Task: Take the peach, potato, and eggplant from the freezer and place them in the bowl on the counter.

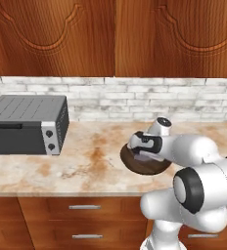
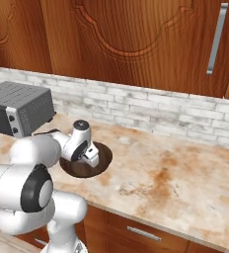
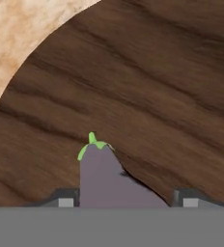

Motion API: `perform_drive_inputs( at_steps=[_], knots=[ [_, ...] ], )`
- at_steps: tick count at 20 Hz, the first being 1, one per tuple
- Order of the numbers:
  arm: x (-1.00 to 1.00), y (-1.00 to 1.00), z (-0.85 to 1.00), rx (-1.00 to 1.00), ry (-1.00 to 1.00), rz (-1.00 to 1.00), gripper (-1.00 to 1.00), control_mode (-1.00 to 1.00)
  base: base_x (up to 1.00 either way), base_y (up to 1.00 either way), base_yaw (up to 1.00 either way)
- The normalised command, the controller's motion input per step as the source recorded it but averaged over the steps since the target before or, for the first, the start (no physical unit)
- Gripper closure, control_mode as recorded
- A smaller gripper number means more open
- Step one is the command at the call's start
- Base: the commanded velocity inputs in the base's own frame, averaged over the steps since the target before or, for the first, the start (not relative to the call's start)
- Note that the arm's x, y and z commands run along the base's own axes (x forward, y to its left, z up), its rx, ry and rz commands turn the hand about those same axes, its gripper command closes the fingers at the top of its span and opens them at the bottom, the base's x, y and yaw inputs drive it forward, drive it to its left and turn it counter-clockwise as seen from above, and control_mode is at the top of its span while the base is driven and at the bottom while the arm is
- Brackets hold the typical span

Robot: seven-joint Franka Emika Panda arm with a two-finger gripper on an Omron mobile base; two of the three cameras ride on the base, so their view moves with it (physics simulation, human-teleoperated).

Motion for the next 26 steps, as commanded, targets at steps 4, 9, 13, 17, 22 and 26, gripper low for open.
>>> perform_drive_inputs(
  at_steps=[4, 9, 13, 17, 22, 26],
  knots=[
    [-0.07, -0.04, -0.01, 0.00, -0.07, 0.00, -1.00, -1.00, 0.00, 0.00, 0.00],
    [-0.42, 0.00, 0.12, 0.00, -0.14, 0.00, -1.00, -1.00, 0.00, 0.00, 0.00],
    [-0.61, 0.00, 0.32, 0.00, -0.17, 0.00, -1.00, -1.00, 0.00, 0.00, 0.00],
    [-0.85, 0.00, 0.67, -0.01, -0.12, 0.00, -1.00, -1.00, 0.00, 0.00, 0.00],
    [-0.99, 0.00, 0.68, -0.03, -0.04, 0.00, -1.00, -1.00, 0.00, 0.00, 0.00],
    [-1.00, 0.00, 0.86, -0.03, -0.08, 0.00, -1.00, -1.00, 0.00, 0.00, 0.00]
  ],
)
